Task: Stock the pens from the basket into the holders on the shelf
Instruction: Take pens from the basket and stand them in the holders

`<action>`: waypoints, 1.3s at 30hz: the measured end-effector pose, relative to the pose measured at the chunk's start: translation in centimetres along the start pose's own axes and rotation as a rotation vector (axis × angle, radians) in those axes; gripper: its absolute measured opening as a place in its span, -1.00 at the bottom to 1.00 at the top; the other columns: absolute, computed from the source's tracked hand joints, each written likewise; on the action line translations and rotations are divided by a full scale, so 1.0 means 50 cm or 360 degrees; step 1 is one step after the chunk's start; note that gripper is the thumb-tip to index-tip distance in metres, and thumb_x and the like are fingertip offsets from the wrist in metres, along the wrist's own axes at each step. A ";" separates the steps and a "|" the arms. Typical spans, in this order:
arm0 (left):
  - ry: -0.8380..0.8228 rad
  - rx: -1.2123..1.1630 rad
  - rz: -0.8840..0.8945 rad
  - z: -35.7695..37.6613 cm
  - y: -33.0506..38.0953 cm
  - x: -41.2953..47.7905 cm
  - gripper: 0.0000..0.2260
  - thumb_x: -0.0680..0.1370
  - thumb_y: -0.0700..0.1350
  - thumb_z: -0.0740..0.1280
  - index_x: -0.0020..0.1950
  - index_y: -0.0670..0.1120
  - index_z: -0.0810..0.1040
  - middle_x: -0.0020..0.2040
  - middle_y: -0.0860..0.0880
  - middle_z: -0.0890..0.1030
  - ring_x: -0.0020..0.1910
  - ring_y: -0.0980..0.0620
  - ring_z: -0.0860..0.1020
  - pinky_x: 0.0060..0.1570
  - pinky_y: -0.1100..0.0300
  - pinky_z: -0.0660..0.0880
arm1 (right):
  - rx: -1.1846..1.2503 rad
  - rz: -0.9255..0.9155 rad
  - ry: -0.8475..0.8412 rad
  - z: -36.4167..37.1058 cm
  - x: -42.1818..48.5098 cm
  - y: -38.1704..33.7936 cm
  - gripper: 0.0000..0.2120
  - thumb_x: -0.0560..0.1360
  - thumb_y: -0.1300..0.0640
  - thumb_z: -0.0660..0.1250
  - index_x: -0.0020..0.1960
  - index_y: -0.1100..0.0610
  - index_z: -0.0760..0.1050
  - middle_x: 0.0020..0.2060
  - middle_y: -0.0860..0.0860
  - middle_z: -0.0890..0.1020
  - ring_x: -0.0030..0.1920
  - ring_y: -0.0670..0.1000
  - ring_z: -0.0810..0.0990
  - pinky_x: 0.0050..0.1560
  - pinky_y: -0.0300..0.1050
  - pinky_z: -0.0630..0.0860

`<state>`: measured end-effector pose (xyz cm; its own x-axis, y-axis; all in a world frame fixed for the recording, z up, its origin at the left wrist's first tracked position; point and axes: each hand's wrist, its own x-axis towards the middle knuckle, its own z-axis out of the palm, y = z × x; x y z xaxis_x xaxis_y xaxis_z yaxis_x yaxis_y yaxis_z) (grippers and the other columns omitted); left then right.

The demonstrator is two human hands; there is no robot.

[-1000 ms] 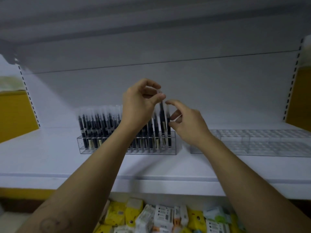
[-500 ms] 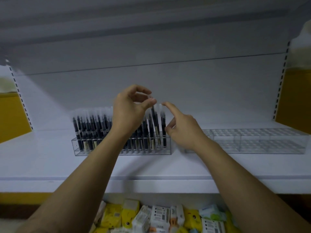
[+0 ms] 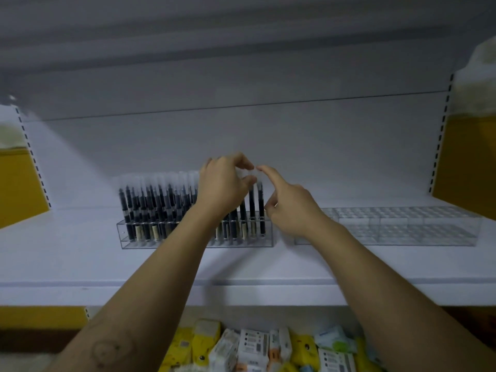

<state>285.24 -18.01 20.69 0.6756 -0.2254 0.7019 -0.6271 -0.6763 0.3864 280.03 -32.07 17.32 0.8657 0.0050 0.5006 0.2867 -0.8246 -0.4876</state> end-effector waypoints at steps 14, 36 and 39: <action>0.0100 0.0332 0.0235 -0.059 0.004 -0.117 -0.60 0.48 -0.03 0.44 0.31 0.04 0.52 0.29 0.03 0.54 0.30 0.01 0.45 0.47 0.00 0.06 | 0.0039 -0.0066 0.0348 0.012 -0.083 -0.007 -0.40 0.50 0.10 0.39 0.47 -0.08 0.25 0.24 -0.04 0.51 0.19 -0.07 0.50 0.10 -0.23 0.39; -0.0390 0.0267 -0.0049 0.100 -0.067 -0.630 -0.70 0.50 0.10 0.37 0.21 0.10 0.54 0.16 0.10 0.57 0.14 0.00 0.51 0.08 0.19 0.21 | -0.0116 0.0155 -0.0028 0.235 -0.521 0.093 -0.65 0.48 0.07 0.40 0.26 0.00 0.51 0.14 -0.08 0.53 0.16 -0.04 0.50 0.10 -0.23 0.37; -0.0662 0.0278 -0.0199 0.165 -0.097 -0.700 -0.60 0.50 0.14 0.35 0.33 0.10 0.46 0.28 0.09 0.52 0.28 0.00 0.43 0.22 0.13 0.23 | -0.0195 0.0351 -0.0312 0.302 -0.578 0.152 -0.55 0.50 0.01 0.37 0.37 -0.04 0.41 0.29 -0.04 0.48 0.28 0.03 0.44 0.22 -0.11 0.39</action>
<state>267.83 -12.64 -10.70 0.8622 -0.3725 0.3432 -0.4804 -0.8162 0.3210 263.39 -29.91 -11.65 0.9675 -0.0824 0.2390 0.0420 -0.8798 -0.4734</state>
